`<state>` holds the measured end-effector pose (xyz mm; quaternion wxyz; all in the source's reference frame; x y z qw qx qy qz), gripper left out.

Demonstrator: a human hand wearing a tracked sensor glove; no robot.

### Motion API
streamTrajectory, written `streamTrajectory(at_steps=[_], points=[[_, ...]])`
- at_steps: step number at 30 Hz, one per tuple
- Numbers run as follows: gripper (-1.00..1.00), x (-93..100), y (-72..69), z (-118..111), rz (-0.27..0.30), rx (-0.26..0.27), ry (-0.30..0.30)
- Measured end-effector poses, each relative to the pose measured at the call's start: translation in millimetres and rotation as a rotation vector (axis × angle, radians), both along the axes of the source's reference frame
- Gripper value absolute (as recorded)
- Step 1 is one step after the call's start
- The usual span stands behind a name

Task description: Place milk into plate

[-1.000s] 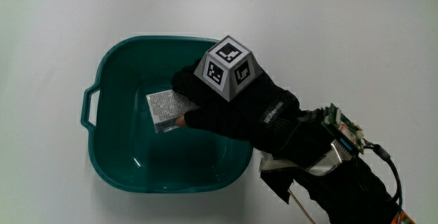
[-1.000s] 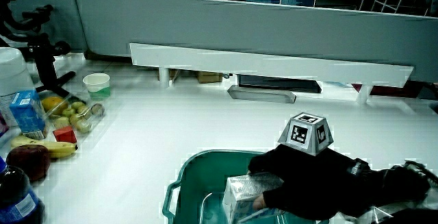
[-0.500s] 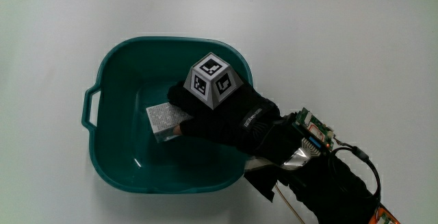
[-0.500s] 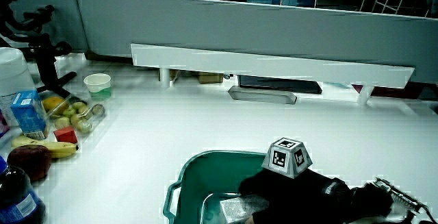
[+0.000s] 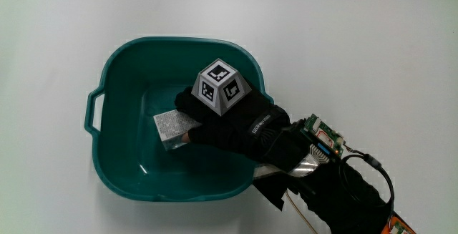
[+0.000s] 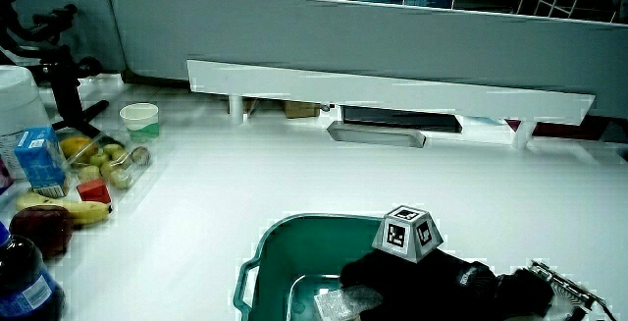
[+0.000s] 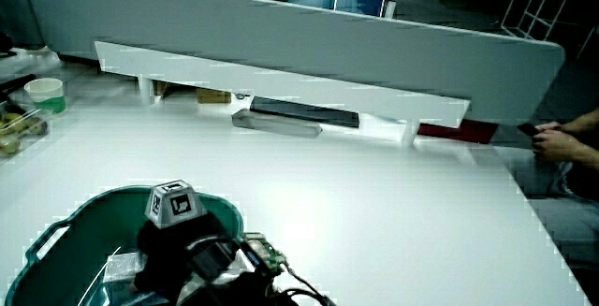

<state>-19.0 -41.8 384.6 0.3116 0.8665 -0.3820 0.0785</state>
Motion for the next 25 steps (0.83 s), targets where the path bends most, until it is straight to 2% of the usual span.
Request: streamTrajectory(at_steps=[3, 5, 9, 13, 18, 21, 22, 23, 24, 25], points=[[0.00, 1.0, 0.6, 1.1, 0.005, -0.009, -0.008], [-0.08, 1.4, 1.5, 1.7, 0.008, -0.002, -0.012], [-0.23, 4.5, 1.1, 2.8, 0.024, -0.027, -0.032], [-0.38, 3.6, 2.8, 3.2, 0.018, -0.038, -0.005], [-0.58, 8.5, 4.3, 3.7, 0.043, -0.062, -0.027], [-0.69, 14.7, 8.4, -8.6, 0.064, -0.049, -0.096], [-0.73, 16.5, 10.2, -4.4, 0.084, 0.008, -0.088], [-0.77, 18.7, 12.5, -4.4, 0.076, 0.024, -0.089], [-0.81, 20.6, 15.6, -6.0, 0.030, -0.005, -0.118], [-0.85, 22.3, 17.9, -38.0, 0.055, -0.095, -0.061]])
